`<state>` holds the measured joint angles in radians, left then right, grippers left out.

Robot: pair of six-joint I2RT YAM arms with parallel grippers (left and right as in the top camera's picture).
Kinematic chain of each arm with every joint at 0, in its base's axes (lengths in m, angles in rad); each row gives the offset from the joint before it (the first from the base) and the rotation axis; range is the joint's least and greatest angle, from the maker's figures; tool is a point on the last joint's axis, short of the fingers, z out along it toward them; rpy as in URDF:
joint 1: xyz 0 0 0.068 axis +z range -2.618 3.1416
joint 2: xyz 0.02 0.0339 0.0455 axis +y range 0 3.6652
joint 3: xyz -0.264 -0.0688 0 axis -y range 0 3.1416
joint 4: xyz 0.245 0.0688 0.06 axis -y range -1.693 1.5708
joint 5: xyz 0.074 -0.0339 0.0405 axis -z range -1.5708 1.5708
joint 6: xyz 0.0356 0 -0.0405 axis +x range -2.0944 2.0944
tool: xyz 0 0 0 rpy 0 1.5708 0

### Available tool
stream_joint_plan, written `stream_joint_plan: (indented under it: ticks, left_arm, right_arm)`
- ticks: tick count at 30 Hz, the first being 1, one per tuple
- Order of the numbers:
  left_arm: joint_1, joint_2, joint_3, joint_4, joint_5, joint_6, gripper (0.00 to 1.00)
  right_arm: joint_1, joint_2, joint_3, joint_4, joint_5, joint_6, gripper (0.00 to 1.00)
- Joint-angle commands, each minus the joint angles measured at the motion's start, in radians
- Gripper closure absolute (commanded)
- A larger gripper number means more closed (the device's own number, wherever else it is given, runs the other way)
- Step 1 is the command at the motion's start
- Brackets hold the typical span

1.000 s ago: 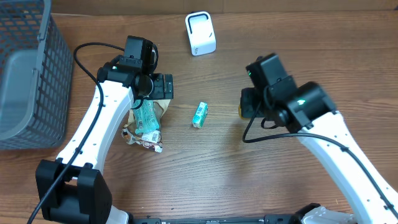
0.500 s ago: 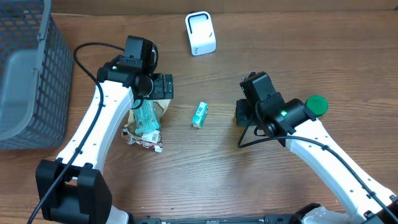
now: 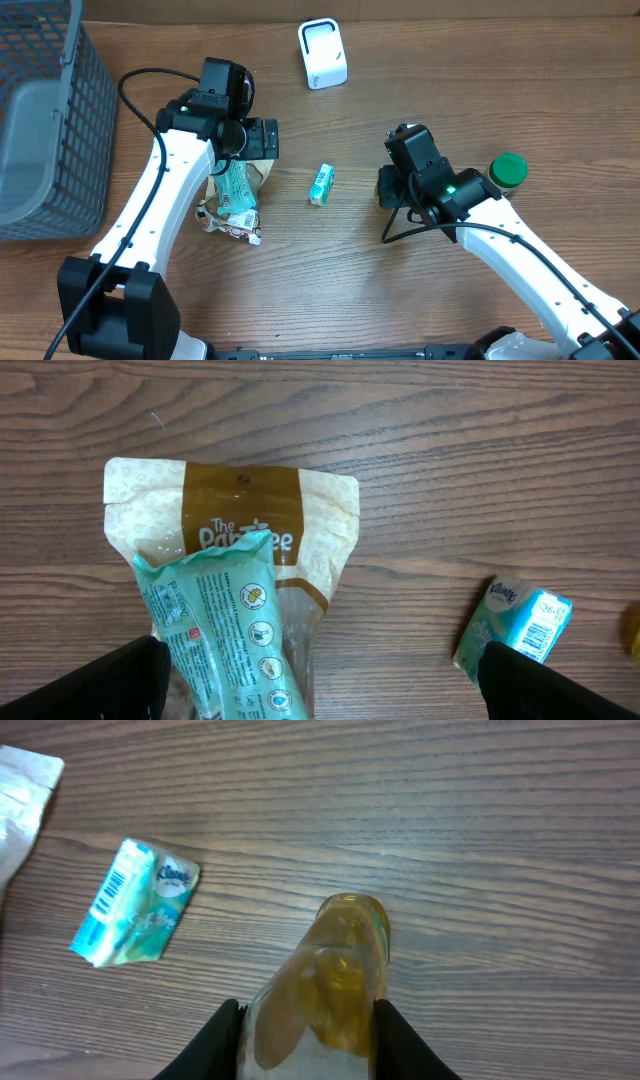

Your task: Scan the item barcode

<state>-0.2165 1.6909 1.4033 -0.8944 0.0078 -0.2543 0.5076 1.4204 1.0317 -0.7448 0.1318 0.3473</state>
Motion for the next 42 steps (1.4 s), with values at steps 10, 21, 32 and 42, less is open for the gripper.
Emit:
stream_joint_plan:
  ticks: [10,21,32,42]
  left_arm:
    - [-0.006,0.002,0.019,0.002,0.004,0.015,0.00]
    - [-0.006,0.002,0.019,0.002,0.004,0.015,0.00]
    - [-0.006,0.002,0.019,0.002,0.004,0.015,0.00]
    - [-0.006,0.002,0.019,0.002,0.004,0.015,0.00]
  right_arm:
    - [-0.002,-0.006,0.083,-0.097,-0.037,0.027,0.69]
    - [-0.095,0.009,0.097,-0.190,-0.100,0.045,0.69]
    - [-0.095,0.087,0.093,-0.177,-0.100,0.046,0.39]
    - [-0.095,0.087,0.129,-0.186,-0.100,0.045,0.09]
